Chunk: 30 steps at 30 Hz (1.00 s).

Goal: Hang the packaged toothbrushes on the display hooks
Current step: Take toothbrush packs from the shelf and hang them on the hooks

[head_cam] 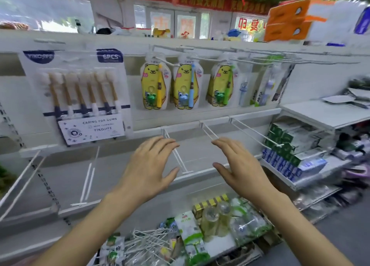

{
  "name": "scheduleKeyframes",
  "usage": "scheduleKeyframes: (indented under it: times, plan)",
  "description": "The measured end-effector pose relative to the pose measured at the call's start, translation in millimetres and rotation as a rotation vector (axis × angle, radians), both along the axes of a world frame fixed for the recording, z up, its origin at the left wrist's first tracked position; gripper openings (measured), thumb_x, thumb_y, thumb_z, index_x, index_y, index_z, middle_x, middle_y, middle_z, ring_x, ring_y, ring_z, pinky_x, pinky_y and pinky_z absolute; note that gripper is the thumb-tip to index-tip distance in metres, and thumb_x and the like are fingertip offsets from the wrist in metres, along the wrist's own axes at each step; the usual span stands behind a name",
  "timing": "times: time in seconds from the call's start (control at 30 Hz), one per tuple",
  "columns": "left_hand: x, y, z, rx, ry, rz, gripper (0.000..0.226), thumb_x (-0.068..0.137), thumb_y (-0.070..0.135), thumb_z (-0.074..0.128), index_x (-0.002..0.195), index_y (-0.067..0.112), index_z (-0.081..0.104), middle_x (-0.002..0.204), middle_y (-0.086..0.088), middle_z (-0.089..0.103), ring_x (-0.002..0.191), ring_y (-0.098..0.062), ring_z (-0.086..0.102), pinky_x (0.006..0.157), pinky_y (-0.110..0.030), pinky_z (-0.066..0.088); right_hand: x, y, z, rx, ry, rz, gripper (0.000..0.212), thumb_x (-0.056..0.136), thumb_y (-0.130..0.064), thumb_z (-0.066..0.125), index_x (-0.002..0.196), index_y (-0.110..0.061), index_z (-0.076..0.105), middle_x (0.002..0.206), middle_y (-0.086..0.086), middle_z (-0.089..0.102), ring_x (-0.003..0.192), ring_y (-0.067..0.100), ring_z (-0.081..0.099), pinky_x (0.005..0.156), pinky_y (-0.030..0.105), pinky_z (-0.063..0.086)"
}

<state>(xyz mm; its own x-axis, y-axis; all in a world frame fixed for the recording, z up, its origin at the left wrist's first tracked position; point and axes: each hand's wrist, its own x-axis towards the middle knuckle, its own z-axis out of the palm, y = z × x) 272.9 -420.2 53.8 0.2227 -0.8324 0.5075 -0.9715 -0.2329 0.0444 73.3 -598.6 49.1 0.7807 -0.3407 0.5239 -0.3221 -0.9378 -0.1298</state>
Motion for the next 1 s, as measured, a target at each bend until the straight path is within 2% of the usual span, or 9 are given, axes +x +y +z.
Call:
scheduleKeyframes:
  times: [0.1, 0.33, 0.5, 0.67, 0.83, 1.0]
  plan:
    - [-36.3, -33.8, 3.9, 0.0, -0.025, -0.068, 0.06, 0.086, 0.054, 0.053, 0.137, 0.022, 0.052, 0.136, 0.005, 0.054, 0.13, -0.019, 0.048, 0.109, -0.039, 0.042, -44.5, -19.1, -1.7, -0.011, -0.002, -0.062, 0.053, 0.094, -0.03, 0.066, 0.141, -0.015, 0.049, 0.141, 0.001, 0.053, 0.131, 0.022, 0.049, 0.105, 0.037, 0.046]
    - [-132.6, -118.8, 6.4, -0.024, 0.0, -0.182, 0.055, 0.084, 0.051, 0.056, 0.131, 0.024, 0.054, 0.13, 0.005, 0.055, 0.125, -0.018, 0.049, 0.103, -0.037, 0.044, -150.7, -74.7, 1.0, -0.013, -0.023, -0.169, 0.054, 0.092, -0.029, 0.068, 0.14, -0.013, 0.049, 0.139, 0.001, 0.054, 0.133, 0.02, 0.045, 0.111, 0.033, 0.039]
    - [-206.6, -179.4, 5.3, -0.015, 0.006, -0.222, 0.057, 0.083, 0.054, 0.046, 0.132, 0.024, 0.051, 0.128, 0.004, 0.055, 0.123, -0.018, 0.049, 0.102, -0.036, 0.045, -231.0, -122.0, 3.9, 0.0, 0.015, -0.25, 0.055, 0.092, -0.03, 0.068, 0.14, -0.012, 0.05, 0.139, 0.002, 0.054, 0.132, 0.02, 0.044, 0.109, 0.023, 0.027]
    - [-275.0, -235.0, -0.1, -0.022, 0.034, -0.256, 0.056, 0.084, 0.052, 0.051, 0.133, 0.025, 0.05, 0.129, 0.005, 0.055, 0.12, -0.019, 0.05, 0.099, -0.036, 0.046, -307.8, -163.3, 6.5, 0.022, 0.016, -0.306, 0.055, 0.094, -0.035, 0.064, 0.145, -0.02, 0.046, 0.144, -0.006, 0.05, 0.134, 0.013, 0.042, 0.109, 0.028, 0.036]
    - [-334.7, -281.2, -11.1, -0.018, 0.083, -0.302, 0.055, 0.085, 0.048, 0.06, 0.134, 0.027, 0.049, 0.13, 0.007, 0.053, 0.12, -0.014, 0.048, 0.097, -0.034, 0.047, -373.4, -191.9, -1.8, 0.048, 0.008, -0.357, 0.056, 0.092, -0.031, 0.07, 0.141, -0.015, 0.049, 0.14, -0.001, 0.054, 0.131, 0.018, 0.046, 0.108, 0.032, 0.041]
    - [-379.1, -339.2, -21.9, 0.022, 0.078, -0.362, 0.058, 0.087, 0.051, 0.059, 0.138, 0.03, 0.044, 0.137, 0.011, 0.05, 0.128, -0.011, 0.045, 0.107, -0.033, 0.044, -429.0, -227.8, -9.5, 0.082, 0.015, -0.441, 0.057, 0.093, -0.034, 0.069, 0.143, -0.016, 0.048, 0.14, -0.001, 0.053, 0.132, 0.019, 0.046, 0.108, 0.034, 0.042]
